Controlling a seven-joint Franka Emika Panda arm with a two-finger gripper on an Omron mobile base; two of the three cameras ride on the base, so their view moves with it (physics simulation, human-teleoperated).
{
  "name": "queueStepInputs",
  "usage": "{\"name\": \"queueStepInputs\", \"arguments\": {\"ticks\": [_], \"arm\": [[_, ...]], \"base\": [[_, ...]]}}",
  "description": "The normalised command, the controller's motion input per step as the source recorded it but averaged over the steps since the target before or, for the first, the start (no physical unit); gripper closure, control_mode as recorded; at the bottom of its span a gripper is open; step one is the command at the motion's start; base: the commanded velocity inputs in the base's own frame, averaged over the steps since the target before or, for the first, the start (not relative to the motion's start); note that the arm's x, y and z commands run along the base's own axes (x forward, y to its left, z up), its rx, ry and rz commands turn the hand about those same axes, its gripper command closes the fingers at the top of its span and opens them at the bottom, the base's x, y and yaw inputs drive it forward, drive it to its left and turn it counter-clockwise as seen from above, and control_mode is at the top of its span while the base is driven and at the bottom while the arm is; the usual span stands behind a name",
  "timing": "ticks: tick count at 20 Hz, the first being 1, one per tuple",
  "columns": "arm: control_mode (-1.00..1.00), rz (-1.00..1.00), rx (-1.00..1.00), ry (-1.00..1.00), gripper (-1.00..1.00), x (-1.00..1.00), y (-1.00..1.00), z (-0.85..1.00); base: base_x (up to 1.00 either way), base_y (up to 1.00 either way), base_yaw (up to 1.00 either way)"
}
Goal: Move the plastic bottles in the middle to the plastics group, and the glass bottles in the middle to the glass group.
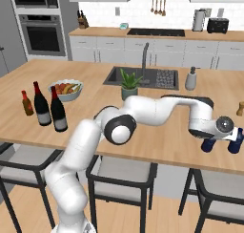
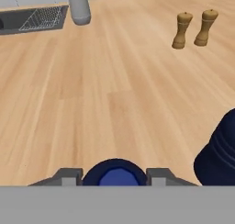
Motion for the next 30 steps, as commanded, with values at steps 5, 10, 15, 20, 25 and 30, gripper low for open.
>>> {"name": "queueStepInputs", "arguments": {"ticks": [5, 10, 15, 20, 25, 30], "arm": [[-1.0, -0.01, -0.08, 0.0, 1.0, 0.25, 0.64, -0.45], [-1.0, -0.01, -0.01, 0.1, 1.0, 0.2, 0.21, -0.37], [-1.0, -0.02, 0.0, 0.18, 1.0, 0.15, -0.13, -0.34], [-1.0, -0.01, 0.0, 0.05, 1.0, 0.07, -0.17, -0.28], [-1.0, 0.0, 0.0, 0.0, 1.0, -0.06, -0.13, -0.39], [-1.0, -0.01, 0.0, 0.0, 1.0, -0.08, 0.0, -0.45]], "base": [[0.0, 0.0, 0.0], [0.0, 0.0, 0.0], [0.0, 0.0, 0.0], [0.0, 0.0, 0.0], [0.0, 0.0, 0.0], [0.0, 0.0, 0.0]]}}
